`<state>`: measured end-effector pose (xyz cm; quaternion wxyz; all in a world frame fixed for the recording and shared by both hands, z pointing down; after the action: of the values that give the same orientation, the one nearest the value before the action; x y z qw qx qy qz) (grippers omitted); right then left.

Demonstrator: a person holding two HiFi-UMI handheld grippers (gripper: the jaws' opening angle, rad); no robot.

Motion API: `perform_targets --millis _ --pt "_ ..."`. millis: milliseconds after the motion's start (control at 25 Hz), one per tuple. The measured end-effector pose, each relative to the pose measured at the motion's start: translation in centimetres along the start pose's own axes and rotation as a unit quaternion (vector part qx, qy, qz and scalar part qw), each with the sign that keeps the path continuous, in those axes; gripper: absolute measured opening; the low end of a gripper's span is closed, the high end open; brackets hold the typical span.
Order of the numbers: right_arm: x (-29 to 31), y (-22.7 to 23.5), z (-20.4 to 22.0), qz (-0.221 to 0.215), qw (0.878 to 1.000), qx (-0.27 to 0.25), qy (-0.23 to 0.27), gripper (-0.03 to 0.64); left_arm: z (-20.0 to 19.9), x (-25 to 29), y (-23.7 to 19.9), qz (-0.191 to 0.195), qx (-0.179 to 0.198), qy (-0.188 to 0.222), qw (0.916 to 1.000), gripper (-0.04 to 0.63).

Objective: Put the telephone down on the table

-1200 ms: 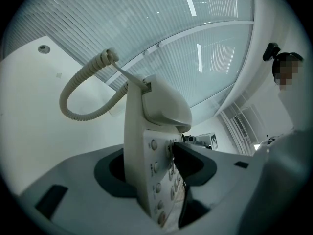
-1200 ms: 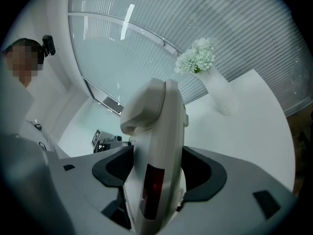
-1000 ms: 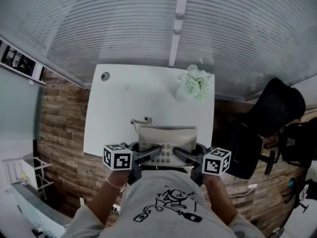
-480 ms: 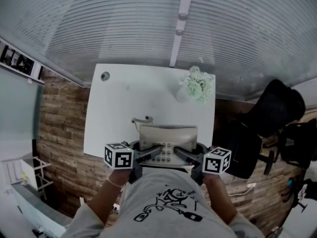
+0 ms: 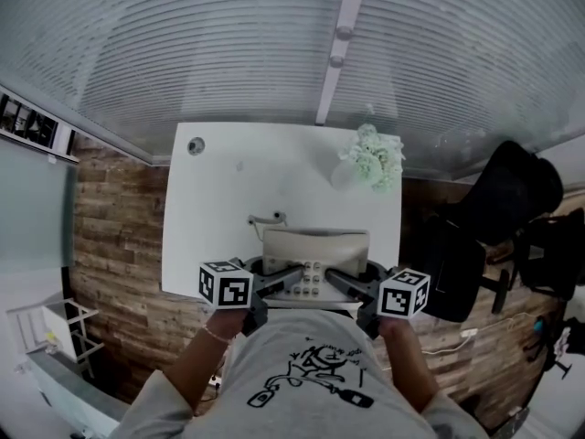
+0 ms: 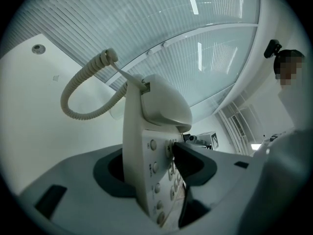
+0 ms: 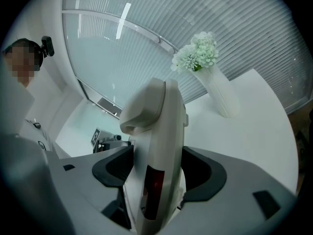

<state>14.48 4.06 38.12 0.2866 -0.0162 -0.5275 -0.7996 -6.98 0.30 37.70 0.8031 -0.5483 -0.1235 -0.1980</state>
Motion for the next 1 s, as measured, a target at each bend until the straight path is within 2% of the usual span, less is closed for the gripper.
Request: perform_targets --millis 1000 --pt "1.5 2.6 1.4 0.015 1.000 0.021 -0.018 0.314 1.0 1.1 -3.2 0.001 -0.017 -0.018 0.9997 0.232"
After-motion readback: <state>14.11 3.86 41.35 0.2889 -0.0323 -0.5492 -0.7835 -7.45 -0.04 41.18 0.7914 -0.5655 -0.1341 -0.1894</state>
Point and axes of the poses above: the fingertips, and each gripper's own axes: x forward along the fingers, y to its right, z out of its underside, the point moved 8 cm from there along -x, backward along the fingers, and after that the axes turned 5 degrees about -z, right-handed, at the moved point
